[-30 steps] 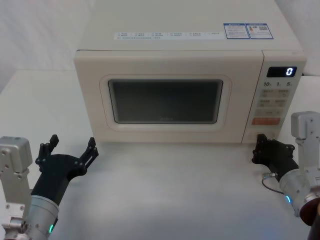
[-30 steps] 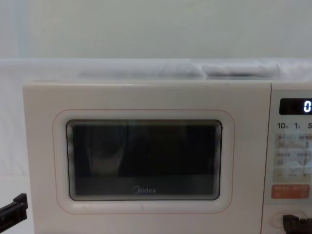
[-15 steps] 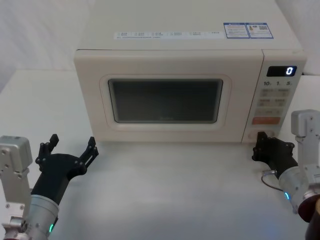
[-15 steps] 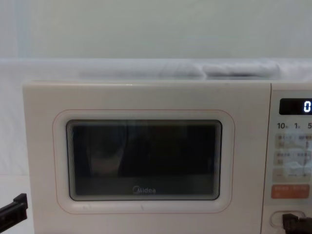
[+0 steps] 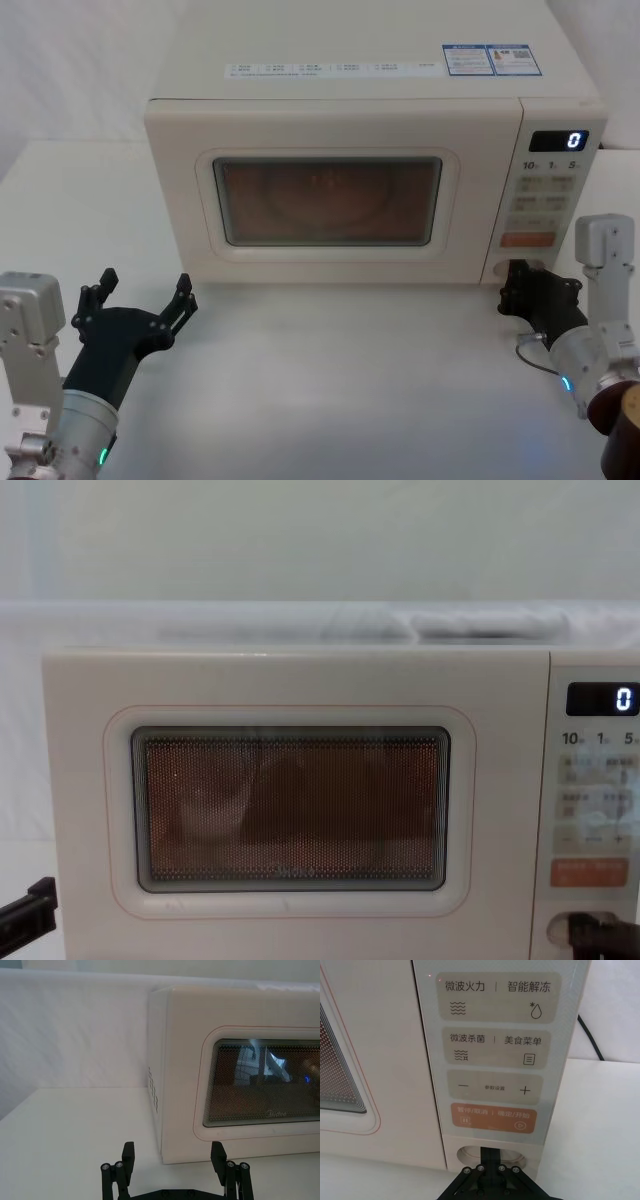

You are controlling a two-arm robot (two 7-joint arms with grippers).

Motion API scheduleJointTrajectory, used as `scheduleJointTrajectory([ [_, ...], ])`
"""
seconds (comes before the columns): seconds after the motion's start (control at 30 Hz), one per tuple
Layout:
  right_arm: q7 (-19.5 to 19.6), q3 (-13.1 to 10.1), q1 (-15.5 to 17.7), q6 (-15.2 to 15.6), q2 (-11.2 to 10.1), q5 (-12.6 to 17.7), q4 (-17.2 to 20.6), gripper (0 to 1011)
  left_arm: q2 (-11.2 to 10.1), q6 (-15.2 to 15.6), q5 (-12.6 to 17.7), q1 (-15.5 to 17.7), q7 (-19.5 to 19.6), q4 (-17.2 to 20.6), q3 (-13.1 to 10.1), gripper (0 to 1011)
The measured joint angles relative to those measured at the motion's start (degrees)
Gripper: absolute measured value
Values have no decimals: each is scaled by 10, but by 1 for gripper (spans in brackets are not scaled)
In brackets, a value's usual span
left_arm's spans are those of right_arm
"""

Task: Press the button to open the microwave door with one hand; close the microwave door with the other hand.

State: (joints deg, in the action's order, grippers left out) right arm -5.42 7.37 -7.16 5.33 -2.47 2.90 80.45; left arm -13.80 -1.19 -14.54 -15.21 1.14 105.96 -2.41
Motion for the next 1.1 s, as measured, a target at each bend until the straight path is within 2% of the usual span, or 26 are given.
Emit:
scheduleJointTrajectory([
  [0.6,2,6,-14,-9,7,-2,-21,0,0,0,0,0,0,0,0,1001],
  [1.1,3,6,-4,-8,5,-4,-2,0,0,0,0,0,0,0,0,1001],
])
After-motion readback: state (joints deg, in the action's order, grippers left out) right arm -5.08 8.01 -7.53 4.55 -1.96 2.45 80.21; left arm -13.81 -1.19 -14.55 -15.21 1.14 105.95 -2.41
